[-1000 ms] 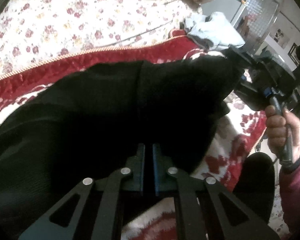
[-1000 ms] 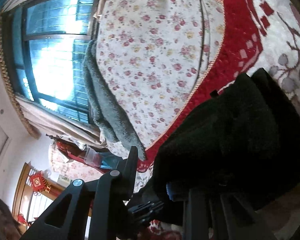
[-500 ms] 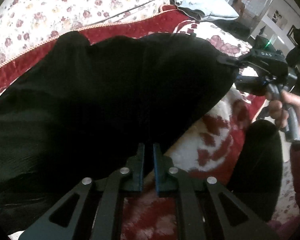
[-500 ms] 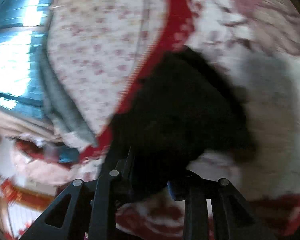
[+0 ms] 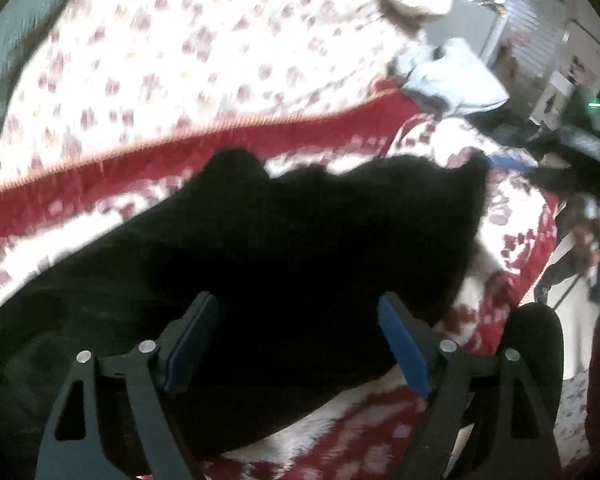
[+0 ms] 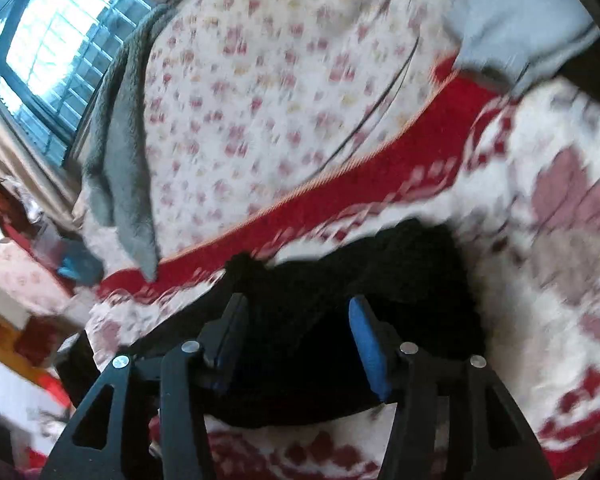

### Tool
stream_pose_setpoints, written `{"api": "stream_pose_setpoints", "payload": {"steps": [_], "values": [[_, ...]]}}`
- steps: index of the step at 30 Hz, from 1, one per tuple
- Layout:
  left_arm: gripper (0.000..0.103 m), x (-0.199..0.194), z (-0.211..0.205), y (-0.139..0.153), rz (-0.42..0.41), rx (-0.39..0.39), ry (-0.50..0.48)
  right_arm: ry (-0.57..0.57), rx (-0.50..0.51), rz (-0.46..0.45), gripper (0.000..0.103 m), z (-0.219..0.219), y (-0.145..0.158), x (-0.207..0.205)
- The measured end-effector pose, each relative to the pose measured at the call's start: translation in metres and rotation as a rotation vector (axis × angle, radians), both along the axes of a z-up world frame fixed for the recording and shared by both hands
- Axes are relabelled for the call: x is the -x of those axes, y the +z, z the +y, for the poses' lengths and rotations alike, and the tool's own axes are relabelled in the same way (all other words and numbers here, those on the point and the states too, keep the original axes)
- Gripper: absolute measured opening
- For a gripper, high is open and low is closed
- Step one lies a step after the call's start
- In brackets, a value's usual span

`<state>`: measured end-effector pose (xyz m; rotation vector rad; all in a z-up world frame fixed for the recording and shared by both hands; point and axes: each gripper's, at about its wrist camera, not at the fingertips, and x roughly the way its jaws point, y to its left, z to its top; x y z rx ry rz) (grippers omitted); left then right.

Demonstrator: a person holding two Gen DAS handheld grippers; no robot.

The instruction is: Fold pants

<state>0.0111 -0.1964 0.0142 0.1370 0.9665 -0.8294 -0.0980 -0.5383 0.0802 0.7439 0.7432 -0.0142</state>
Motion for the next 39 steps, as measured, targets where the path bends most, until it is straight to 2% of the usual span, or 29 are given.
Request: {"api": "stream_pose_setpoints", "payload": {"steps": [2, 4, 6, 7, 9, 11, 12, 13, 14, 15, 16, 17, 19, 21, 22, 24, 26, 33, 36, 39], "values": [[0.082, -0.003, -0.001, -0.018, 0.043, -0.021, -0.006, -0.059, 0.036, -0.016, 0.059, -0.016, 0.014, 0.016], [0.082, -0.001, -0.004, -0.028, 0.06, -0.036, -0.018, -0.017, 0.051, -0.018, 0.062, -0.015, 0.019, 0.013], [0.082, 0.005, -0.007, -0.035, 0.056, -0.05, -0.02, 0.047, -0.005, -0.029, 0.064, -0.007, 0.013, -0.002], [0.082, 0.006, -0.009, -0.037, 0.05, -0.058, -0.015, 0.086, -0.07, -0.043, 0.064, 0.0, 0.001, -0.015], [0.082, 0.008, -0.01, -0.038, 0.048, -0.052, -0.009, 0.135, -0.13, -0.018, 0.064, 0.014, -0.023, -0.038], [0.082, 0.007, -0.01, -0.041, 0.054, -0.051, -0.009, 0.199, -0.143, 0.098, 0.064, 0.026, -0.062, -0.06], [0.082, 0.006, -0.01, -0.043, 0.059, -0.052, -0.011, 0.199, -0.145, 0.151, 0.063, 0.025, -0.082, -0.062], [0.082, 0.006, -0.008, -0.045, 0.061, -0.046, -0.011, 0.176, -0.188, 0.189, 0.061, 0.018, -0.108, -0.058], [0.082, 0.006, -0.007, -0.045, 0.058, -0.037, -0.013, 0.156, -0.248, 0.184, 0.055, 0.01, -0.122, -0.054], [0.082, 0.006, -0.007, -0.045, 0.058, -0.038, -0.018, 0.13, -0.303, 0.164, 0.04, 0.002, -0.13, -0.046], [0.082, 0.004, -0.007, -0.043, 0.064, -0.042, -0.023, 0.105, -0.328, 0.166, 0.032, -0.005, -0.134, -0.04], [0.082, 0.001, -0.006, -0.038, 0.075, -0.038, -0.023, 0.102, -0.335, 0.165, 0.029, -0.008, -0.132, -0.037], [0.083, -0.007, -0.003, -0.025, 0.068, -0.008, -0.013, 0.106, -0.297, 0.15, 0.033, -0.005, -0.12, -0.035], [0.086, -0.02, 0.001, -0.009, 0.052, 0.035, -0.009, 0.122, -0.279, 0.119, 0.044, 0.003, -0.107, -0.038], [0.092, -0.033, 0.003, -0.002, 0.062, 0.06, -0.002, 0.142, -0.29, 0.096, 0.047, 0.008, -0.102, -0.041], [0.098, -0.061, 0.005, 0.006, 0.094, 0.099, 0.036, 0.181, -0.319, 0.049, 0.056, 0.018, -0.096, -0.05], [0.098, -0.091, 0.003, 0.009, 0.139, 0.134, 0.06, 0.203, -0.337, 0.012, 0.06, 0.027, -0.092, -0.058], [0.098, -0.19, -0.028, -0.007, 0.287, 0.203, 0.122, 0.256, -0.401, 0.005, 0.063, 0.043, -0.106, -0.088], [0.098, -0.214, -0.043, -0.023, 0.345, 0.21, 0.143, 0.271, -0.408, 0.012, 0.063, 0.046, -0.114, -0.091], [0.098, -0.222, -0.056, -0.035, 0.41, 0.225, 0.112, 0.273, -0.424, 0.009, 0.063, 0.044, -0.118, -0.092]]}}
